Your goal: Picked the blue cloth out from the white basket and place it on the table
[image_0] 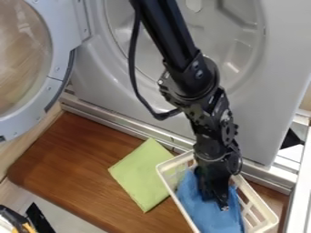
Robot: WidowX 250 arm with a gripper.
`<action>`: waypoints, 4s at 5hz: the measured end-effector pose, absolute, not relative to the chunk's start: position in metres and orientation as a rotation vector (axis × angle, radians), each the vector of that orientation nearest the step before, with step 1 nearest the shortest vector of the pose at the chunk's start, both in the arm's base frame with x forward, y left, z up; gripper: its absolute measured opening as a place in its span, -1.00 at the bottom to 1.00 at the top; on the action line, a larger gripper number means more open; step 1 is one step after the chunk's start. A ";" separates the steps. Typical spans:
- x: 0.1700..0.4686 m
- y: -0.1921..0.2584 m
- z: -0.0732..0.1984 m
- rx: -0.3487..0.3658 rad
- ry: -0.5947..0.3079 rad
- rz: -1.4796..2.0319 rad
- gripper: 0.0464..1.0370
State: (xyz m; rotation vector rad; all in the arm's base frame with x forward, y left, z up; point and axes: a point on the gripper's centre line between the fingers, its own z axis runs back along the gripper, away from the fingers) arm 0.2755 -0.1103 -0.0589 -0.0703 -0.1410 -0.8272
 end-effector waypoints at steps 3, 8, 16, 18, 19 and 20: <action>0.278 -0.098 -0.013 -0.017 -0.217 -0.811 -0.99; 0.262 -0.033 0.090 0.045 -0.400 -0.594 -0.99; 0.240 0.080 -0.017 -0.047 -0.169 -0.240 -0.96; 0.245 0.080 -0.015 -0.060 -0.171 -0.228 -0.18; 0.244 0.079 -0.015 -0.066 -0.167 -0.224 0.47; 0.243 0.077 -0.015 -0.075 -0.158 -0.221 0.92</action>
